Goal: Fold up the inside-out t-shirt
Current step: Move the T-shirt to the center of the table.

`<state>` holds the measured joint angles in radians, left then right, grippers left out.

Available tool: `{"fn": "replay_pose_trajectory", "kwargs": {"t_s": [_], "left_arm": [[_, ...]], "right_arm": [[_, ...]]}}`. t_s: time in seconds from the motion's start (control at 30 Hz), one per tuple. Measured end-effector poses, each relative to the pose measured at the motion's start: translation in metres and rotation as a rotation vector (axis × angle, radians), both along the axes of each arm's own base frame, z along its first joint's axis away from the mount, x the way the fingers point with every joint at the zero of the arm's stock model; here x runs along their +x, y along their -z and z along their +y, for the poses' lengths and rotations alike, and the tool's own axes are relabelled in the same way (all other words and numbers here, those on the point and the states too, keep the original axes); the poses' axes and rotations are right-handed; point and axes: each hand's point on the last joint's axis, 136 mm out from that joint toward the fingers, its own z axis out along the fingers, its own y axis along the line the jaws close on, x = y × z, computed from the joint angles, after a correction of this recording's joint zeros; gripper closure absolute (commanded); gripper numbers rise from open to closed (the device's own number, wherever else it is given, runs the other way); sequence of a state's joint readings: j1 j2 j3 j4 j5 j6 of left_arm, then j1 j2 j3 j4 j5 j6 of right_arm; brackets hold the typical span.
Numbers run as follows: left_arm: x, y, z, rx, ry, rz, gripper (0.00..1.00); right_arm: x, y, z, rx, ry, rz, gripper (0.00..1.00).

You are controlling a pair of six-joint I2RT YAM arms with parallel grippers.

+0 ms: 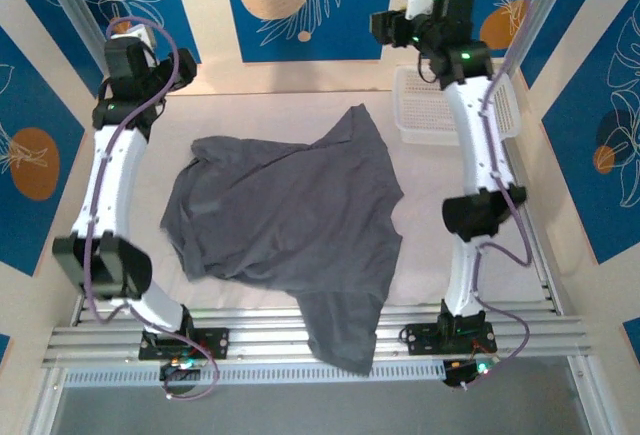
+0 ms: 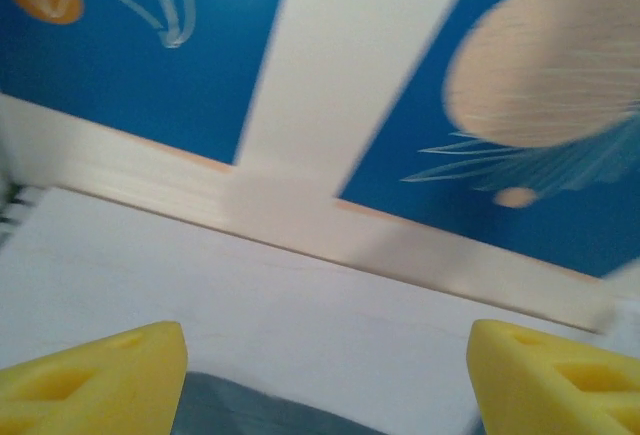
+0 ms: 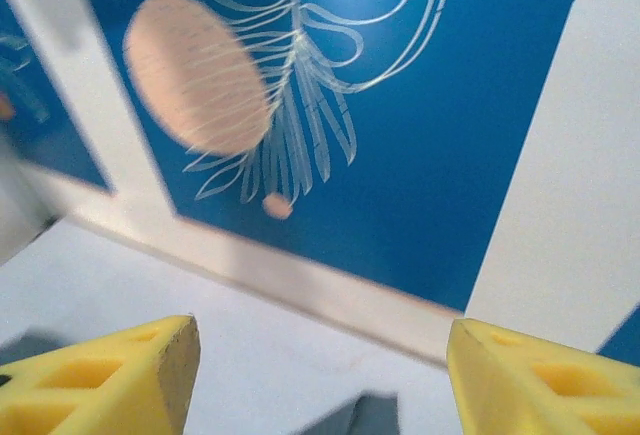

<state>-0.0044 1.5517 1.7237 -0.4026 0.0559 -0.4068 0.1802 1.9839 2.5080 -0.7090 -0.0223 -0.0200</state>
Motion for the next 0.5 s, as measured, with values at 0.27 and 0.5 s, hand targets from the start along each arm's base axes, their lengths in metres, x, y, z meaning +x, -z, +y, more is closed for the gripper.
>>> {"fn": "replay_pose_trajectory", "kwargs": {"t_s": [0.27, 0.5], "left_arm": [[-0.089, 0.078, -0.099, -0.086, 0.251, 0.165, 1.0], [-0.088, 0.257, -0.091, -0.056, 0.145, 0.603, 1.0]], "right_arm": [[-0.148, 0.044, 0.013, 0.156, -0.069, 0.202, 0.81], [-0.179, 0.315, 0.036, 0.245, 0.154, 0.771, 1.0]]}}
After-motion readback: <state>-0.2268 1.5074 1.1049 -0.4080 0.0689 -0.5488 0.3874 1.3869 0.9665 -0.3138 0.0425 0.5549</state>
